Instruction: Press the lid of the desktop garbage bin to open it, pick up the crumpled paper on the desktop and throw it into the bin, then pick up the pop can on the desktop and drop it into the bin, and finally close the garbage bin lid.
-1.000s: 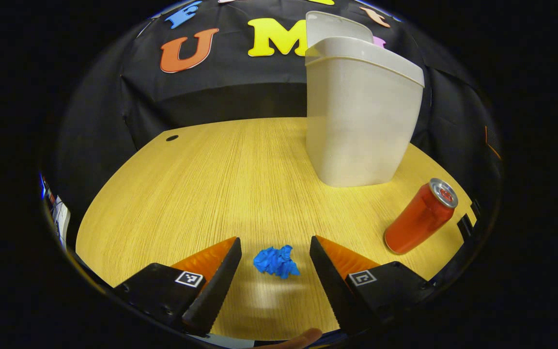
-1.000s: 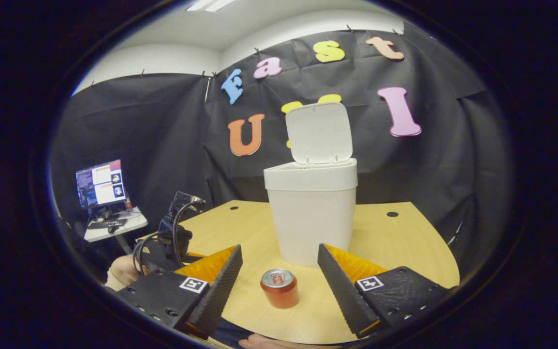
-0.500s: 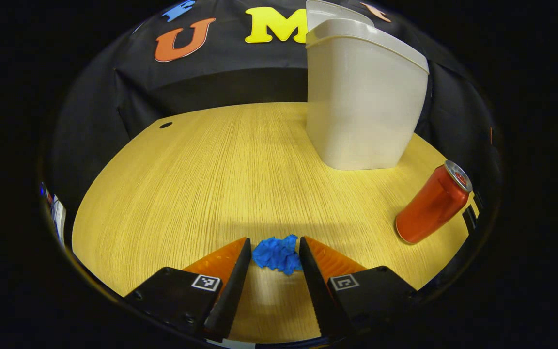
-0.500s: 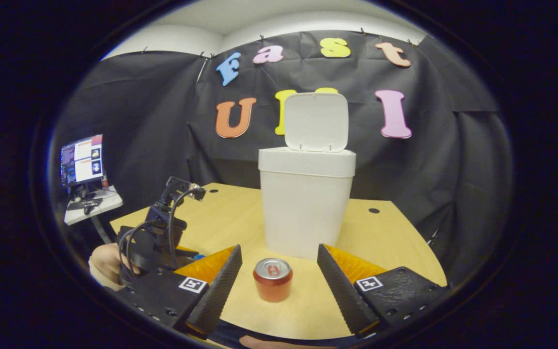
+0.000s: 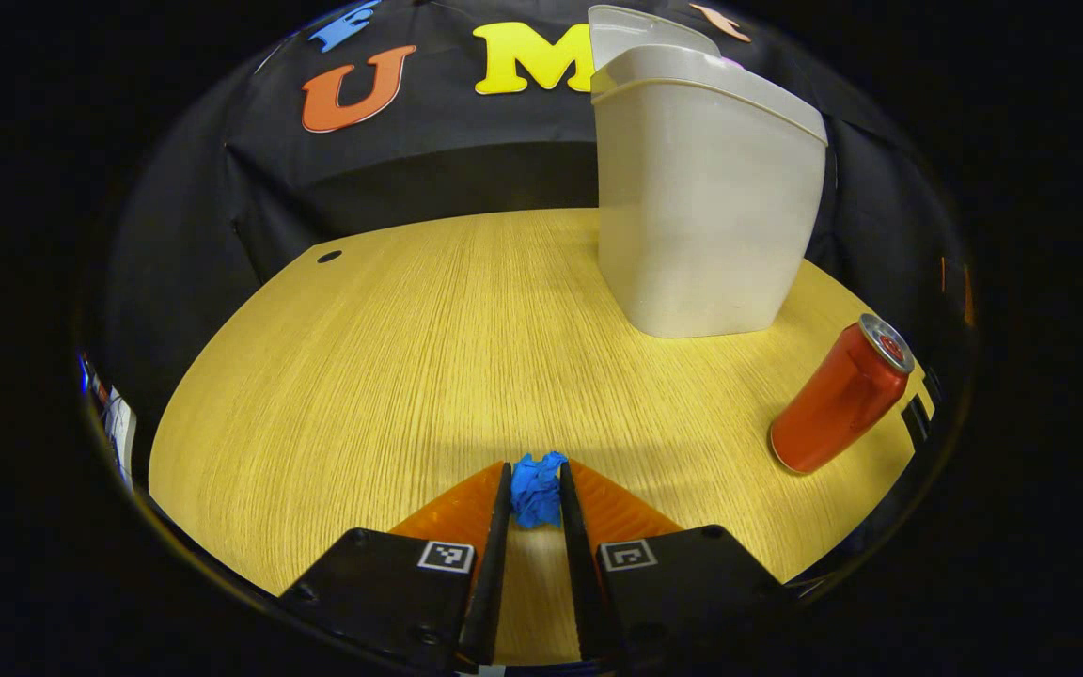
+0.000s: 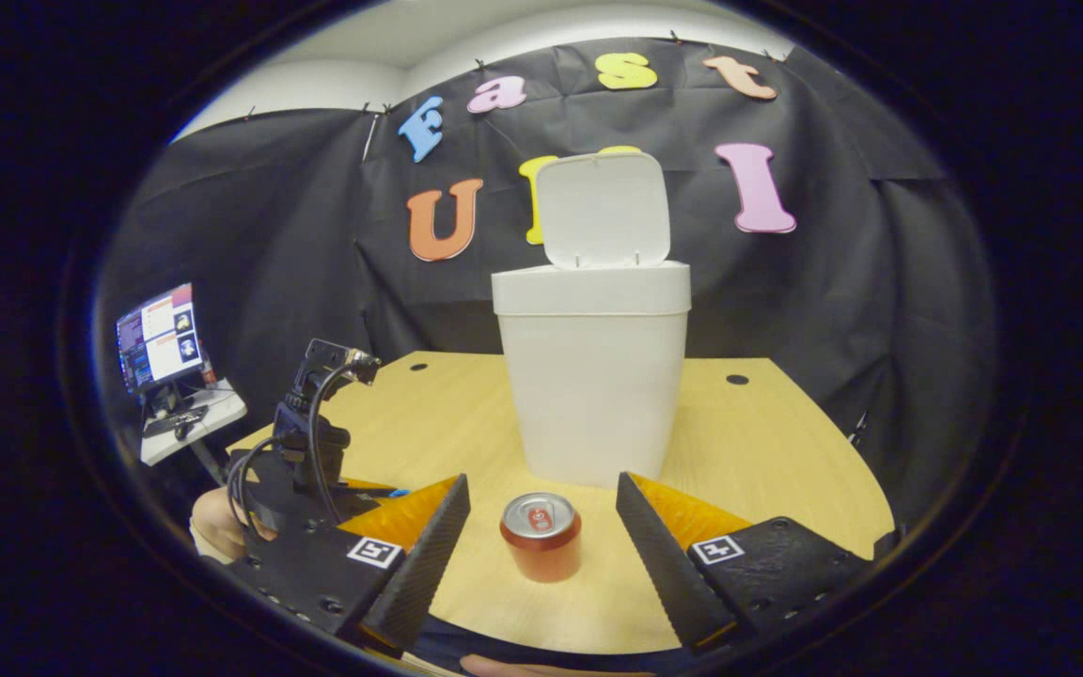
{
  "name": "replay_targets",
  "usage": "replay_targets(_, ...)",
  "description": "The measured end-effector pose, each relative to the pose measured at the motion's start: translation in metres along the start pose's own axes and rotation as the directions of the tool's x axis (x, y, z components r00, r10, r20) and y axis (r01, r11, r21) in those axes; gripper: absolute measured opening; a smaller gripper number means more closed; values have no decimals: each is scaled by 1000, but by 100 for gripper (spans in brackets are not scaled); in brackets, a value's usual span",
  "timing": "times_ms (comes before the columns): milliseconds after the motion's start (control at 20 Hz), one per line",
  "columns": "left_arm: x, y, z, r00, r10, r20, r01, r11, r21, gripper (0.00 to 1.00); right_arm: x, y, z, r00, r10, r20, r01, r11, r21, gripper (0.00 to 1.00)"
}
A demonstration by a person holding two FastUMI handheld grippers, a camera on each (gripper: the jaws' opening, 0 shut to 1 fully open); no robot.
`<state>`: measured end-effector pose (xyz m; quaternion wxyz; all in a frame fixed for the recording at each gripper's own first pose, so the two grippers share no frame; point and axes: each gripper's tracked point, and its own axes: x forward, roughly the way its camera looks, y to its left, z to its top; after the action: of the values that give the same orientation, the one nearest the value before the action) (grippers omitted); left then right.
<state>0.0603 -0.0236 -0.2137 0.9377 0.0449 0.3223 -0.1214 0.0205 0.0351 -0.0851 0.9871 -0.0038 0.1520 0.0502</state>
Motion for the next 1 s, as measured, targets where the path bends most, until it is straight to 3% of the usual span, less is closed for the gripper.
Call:
replay_targets(200, -14, 3, 18, 997, 35, 69, -36, 999, -1, 34, 18, 4, -14, 999, -27, -37, 25, 999, -48, 92)
replay_targets(250, -17, 2, 18, 996, 42, 77, -43, 999, 13, 34, 22, 5, -17, 999, -34, -39, 31, 997, -66, 96)
replay_targets(300, -19, 0, 19, 996, 38, 81, -40, 999, 23, 38, 26, 9, -21, 998, -34, -48, 30, 996, -79, 93)
replay_targets(450, -21, -10, 20, 996, 6, 86, -7, 1000, 9, 34, 38, 10, -36, 995, -67, -76, 60, 994, -91, 96)
replay_targets(750, -25, -4, 20, 995, 37, 87, -38, 999, 2, 34, 57, 7, -58, 984, -125, -125, 112, 988, -106, 94)
replay_targets(800, -25, -4, 20, 996, 40, 86, -40, 999, 1, 34, 61, 4, -60, 983, -126, -134, 114, 989, -96, 99)
replay_targets(1000, -28, -5, 24, 994, 49, 101, -49, 999, 3, 34, 77, -1, -77, 972, -146, -185, 133, 988, -83, 93)
